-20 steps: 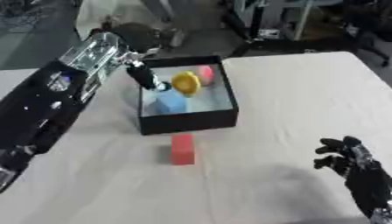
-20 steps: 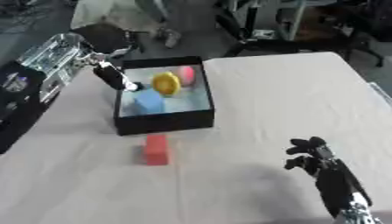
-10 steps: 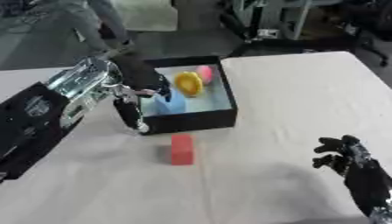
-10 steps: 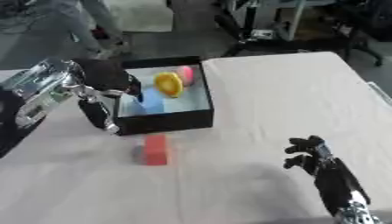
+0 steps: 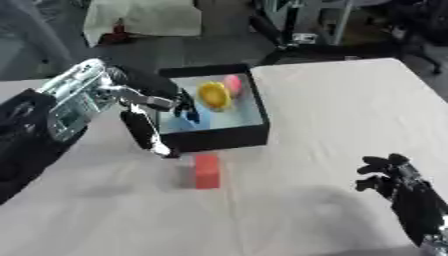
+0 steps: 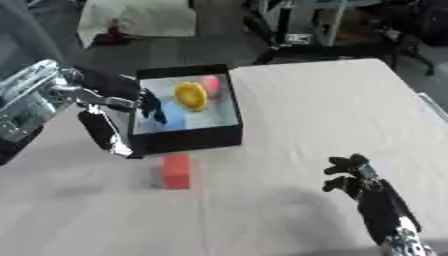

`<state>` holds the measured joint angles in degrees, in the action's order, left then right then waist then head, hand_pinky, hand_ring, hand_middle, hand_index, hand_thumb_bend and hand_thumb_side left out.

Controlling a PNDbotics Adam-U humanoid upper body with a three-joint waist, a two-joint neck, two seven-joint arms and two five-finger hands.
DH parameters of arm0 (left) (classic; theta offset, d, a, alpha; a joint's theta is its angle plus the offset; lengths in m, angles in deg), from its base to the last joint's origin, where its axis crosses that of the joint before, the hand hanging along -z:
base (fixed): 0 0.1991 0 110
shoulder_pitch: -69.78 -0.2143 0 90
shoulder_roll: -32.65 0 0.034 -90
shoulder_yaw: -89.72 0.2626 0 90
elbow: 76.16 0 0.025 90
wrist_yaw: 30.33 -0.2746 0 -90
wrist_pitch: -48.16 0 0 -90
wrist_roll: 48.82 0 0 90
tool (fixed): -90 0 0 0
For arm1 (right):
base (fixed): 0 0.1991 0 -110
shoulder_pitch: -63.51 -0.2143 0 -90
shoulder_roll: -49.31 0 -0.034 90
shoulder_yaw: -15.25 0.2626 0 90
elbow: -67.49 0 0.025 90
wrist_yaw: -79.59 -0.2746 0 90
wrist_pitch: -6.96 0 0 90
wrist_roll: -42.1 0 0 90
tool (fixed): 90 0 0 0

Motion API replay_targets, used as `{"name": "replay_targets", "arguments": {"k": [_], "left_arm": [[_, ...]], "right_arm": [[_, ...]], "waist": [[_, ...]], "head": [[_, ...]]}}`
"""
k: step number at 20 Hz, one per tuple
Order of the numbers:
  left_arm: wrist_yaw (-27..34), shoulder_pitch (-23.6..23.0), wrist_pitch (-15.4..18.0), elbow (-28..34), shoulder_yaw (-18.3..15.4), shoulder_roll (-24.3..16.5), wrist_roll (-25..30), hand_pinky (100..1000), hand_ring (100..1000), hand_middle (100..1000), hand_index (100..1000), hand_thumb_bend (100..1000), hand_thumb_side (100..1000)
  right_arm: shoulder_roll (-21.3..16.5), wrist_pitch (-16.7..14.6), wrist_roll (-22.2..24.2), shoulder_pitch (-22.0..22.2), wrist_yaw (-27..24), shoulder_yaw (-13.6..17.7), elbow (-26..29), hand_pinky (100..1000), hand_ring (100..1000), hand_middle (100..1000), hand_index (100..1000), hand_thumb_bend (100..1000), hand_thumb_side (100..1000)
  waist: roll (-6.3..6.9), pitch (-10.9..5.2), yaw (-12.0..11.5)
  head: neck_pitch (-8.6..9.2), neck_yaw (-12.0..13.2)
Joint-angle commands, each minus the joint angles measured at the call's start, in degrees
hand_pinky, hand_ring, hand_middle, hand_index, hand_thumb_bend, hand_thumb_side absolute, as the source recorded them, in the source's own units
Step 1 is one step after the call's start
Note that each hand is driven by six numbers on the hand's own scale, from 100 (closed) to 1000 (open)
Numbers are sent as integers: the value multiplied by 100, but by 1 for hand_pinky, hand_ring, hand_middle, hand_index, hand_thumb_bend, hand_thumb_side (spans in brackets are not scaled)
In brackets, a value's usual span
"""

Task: Pick up objects on the table and place them in the box.

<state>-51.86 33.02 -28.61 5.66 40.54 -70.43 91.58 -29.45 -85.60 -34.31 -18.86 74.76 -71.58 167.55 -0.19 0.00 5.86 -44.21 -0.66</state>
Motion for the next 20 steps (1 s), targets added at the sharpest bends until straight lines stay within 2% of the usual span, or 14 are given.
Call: {"name": "replay_targets", "arguments": {"k": [1, 4, 9, 11, 14, 20], "left_arm": [[144, 113, -116, 338, 43, -39, 155, 814, 800, 833, 918, 476, 537], [-87, 94, -5, 390, 138, 16, 156, 820, 807, 844, 921, 479, 518], [-648, -15, 388, 212, 205, 43, 156, 812, 798, 833, 909, 479, 493], [-931, -63, 568, 73, 180, 68, 156, 808, 793, 815, 889, 490, 487], [-1357, -123, 884, -74, 85, 155, 156, 817, 805, 833, 901, 505, 475], [-1845, -224, 1381, 55, -51, 273, -111, 847, 839, 880, 930, 518, 464]], "right_arm": [[-101, -17, 5, -32, 0, 20, 51, 747, 516, 603, 761, 100, 1000], [-99, -15, -1, -38, -3, 26, 49, 747, 516, 603, 761, 100, 1000], [-94, -10, 4, -47, 6, 22, 41, 747, 516, 603, 761, 100, 1000], [-93, -10, 3, -50, 4, 23, 40, 747, 516, 603, 761, 100, 1000], [-92, -13, 7, -52, -1, 22, 41, 747, 516, 603, 761, 100, 1000], [-85, -13, 11, -51, -3, 19, 40, 747, 516, 603, 761, 100, 1000]], "waist": [[45, -80, 12], [48, -73, 25], [56, -61, 41], [54, -58, 46], [45, -56, 48], [35, -49, 53]], "head": [[10, -23], [10, -13], [10, -13], [10, -25], [10, -41], [10, -46]]}}
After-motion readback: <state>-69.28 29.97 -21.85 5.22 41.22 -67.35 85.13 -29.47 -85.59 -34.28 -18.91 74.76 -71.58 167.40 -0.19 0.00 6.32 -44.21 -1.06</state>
